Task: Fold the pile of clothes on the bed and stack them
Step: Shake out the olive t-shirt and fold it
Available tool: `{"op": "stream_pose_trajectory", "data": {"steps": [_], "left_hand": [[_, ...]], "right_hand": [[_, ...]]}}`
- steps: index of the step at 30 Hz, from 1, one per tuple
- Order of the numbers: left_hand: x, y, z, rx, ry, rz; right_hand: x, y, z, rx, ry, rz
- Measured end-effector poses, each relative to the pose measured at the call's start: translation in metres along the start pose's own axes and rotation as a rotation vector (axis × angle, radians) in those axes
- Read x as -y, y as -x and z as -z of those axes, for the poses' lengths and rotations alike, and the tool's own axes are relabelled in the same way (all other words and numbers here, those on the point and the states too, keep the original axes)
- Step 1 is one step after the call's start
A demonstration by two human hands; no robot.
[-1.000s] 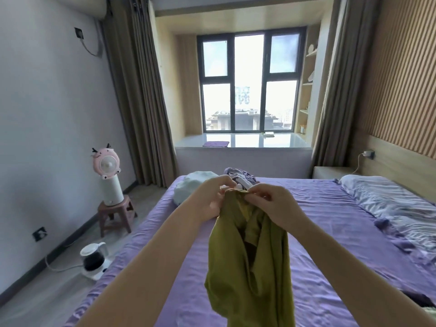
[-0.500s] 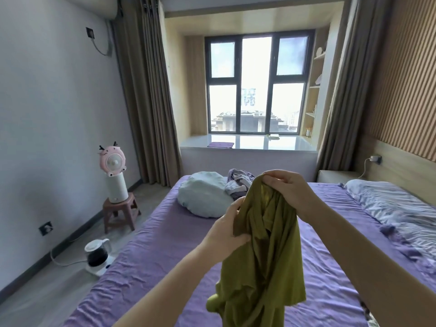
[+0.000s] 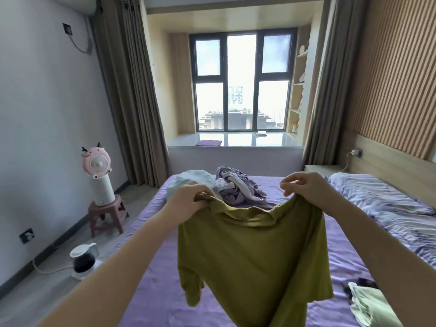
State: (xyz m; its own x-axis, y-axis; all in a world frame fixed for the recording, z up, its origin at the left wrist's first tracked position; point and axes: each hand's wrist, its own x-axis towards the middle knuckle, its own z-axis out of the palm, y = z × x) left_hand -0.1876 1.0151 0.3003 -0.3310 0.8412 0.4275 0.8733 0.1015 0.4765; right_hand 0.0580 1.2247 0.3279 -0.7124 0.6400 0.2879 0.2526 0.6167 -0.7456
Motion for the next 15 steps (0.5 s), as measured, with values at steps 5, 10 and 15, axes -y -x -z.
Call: {"op": "stream_pose_trajectory", "data": {"steps": [5, 10, 15], "left_hand": [[0.027, 0.008, 0.014, 0.047, 0.042, 0.172], [0.036, 0.015, 0.022, -0.025, 0.143, 0.296], [0.031, 0.017, 0.021, -0.102, 0.125, 0.320]], "right_hand": [[-0.020, 0.012, 0.010, 0.190, 0.129, -0.129], [-0.037, 0.022, 0.010, 0.331, -0.011, -0.227], [-0.040, 0.022, -0.005, 0.195, -0.162, -0.234]]}}
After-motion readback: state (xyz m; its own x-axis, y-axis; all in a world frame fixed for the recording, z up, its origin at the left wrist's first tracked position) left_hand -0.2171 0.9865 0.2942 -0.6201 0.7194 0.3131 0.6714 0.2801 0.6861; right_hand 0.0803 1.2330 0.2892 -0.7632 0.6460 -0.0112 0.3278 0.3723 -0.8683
